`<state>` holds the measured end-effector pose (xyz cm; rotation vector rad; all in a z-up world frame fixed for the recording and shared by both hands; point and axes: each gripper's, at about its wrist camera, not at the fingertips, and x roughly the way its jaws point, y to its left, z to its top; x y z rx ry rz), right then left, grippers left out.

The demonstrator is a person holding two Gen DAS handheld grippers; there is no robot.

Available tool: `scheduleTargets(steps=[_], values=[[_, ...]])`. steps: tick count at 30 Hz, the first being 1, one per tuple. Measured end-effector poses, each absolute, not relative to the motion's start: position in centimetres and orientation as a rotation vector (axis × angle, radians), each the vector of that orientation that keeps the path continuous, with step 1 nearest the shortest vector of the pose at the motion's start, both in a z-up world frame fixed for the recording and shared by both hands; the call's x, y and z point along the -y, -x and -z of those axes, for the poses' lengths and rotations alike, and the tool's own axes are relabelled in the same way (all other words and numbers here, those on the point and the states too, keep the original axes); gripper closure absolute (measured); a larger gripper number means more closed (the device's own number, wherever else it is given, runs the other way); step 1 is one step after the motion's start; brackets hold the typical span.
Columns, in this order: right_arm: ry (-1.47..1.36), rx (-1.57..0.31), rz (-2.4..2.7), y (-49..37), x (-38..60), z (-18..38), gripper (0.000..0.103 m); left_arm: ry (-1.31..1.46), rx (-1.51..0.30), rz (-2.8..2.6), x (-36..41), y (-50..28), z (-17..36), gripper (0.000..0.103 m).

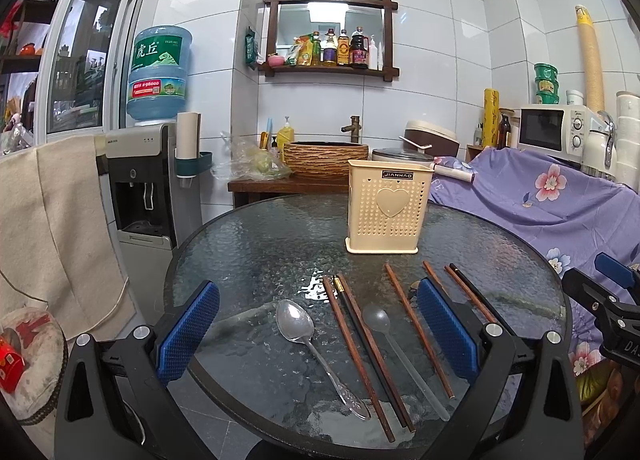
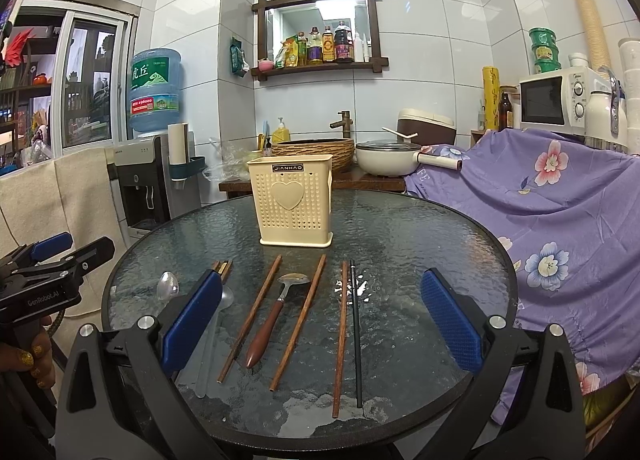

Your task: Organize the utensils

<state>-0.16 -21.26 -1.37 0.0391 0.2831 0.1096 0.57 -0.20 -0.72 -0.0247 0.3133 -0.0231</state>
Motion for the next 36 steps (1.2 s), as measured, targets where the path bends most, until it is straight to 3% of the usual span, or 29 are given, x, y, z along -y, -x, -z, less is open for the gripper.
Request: scheduleTargets(steps=[22,32,36], values=[[-0.030,-0.308,-0.097,-0.8,21.0,2.1,0.005,0.008,-0.368,0.026,0.4,-1.8,1.6,0.006],[0.010,-0.477,-0.114,-5.1,21.4,3.1,0.005,0.002,-0.558,0.003,-1.7,-5.7,3.3,0.006],[0.018,-0.584,-0.119,-8.3,22.3,3.7,0.005,-0.028,-0.638,0.013,-1.9,-7.8,4.0,0.015]])
